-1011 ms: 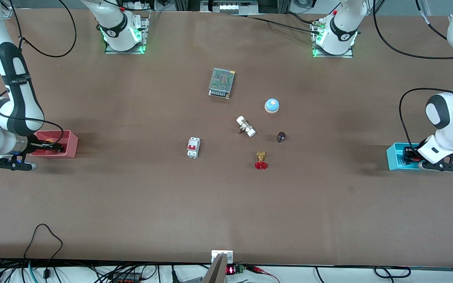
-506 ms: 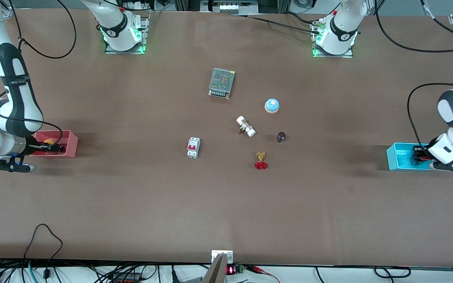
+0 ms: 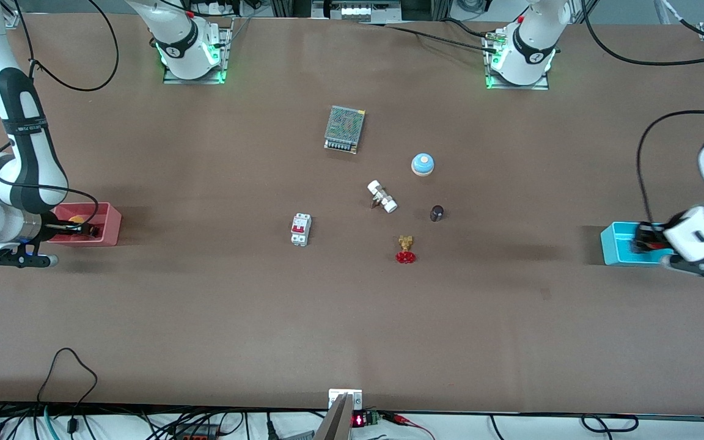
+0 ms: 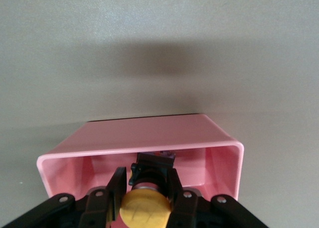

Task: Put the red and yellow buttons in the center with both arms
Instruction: 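Lift the yellow button with the right gripper while the left gripper carries the red button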

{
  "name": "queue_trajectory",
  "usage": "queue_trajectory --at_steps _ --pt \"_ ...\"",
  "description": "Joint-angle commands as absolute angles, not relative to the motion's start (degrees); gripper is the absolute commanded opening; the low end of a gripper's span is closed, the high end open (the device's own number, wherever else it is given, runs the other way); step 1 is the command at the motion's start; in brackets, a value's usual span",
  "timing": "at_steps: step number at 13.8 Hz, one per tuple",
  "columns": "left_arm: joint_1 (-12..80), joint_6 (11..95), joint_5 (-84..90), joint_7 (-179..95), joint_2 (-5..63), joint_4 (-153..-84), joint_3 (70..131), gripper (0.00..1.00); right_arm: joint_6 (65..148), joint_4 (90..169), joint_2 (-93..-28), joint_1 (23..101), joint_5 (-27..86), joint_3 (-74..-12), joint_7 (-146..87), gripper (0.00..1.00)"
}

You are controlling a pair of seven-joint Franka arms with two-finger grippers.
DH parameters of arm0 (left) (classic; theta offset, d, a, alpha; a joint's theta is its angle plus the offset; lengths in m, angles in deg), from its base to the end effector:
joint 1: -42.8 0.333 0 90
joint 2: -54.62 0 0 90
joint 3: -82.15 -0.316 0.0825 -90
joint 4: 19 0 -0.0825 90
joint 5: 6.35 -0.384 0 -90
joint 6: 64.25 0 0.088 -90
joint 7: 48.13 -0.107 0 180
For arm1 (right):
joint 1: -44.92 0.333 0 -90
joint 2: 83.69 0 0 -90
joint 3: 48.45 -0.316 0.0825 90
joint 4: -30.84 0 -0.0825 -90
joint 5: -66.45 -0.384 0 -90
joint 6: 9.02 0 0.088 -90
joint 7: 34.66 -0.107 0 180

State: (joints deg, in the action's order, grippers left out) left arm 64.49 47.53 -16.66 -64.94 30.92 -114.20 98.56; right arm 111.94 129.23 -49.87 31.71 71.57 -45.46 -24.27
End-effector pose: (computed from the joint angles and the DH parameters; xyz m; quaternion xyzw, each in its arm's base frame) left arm 0.6465 0.0909 0.3680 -0.9899 0.1295 0.0560 0.0137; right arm 0.6237 -0.1826 0.2313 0.9937 -0.0208 -0.1068 0.0269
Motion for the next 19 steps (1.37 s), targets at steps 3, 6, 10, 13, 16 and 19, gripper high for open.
queue_trajectory --at_steps 3,6,10,13,16,19 --pt "62.0 40.7 -17.6 -51.1 27.4 -114.3 109.2 0.29 111.3 128.2 -49.8 31.9 72.1 -45.5 -23.1 0.14" --pt "57.0 40.5 -17.7 -49.2 22.8 -114.5 109.3 0.24 110.6 128.2 -49.9 31.9 72.1 -45.5 -23.1 0.14" --pt "54.5 42.9 -18.2 -48.5 22.3 -117.6 109.2 0.22 107.4 128.1 -53.1 31.8 72.1 -45.5 -21.2 0.12" --pt "54.4 52.0 -18.2 -46.6 22.5 -123.7 109.3 0.23 102.0 128.0 -57.7 31.9 72.2 -45.6 -20.9 0.05" --pt "52.7 54.3 -18.3 -42.4 22.4 -125.3 109.4 0.25 97.1 126.6 -61.5 32.9 72.0 -46.3 -20.8 0.02" --pt "51.9 54.4 -18.4 -41.0 22.2 -125.3 109.3 0.25 92.8 120.2 -61.5 37.1 71.2 -46.3 -20.9 0.01"
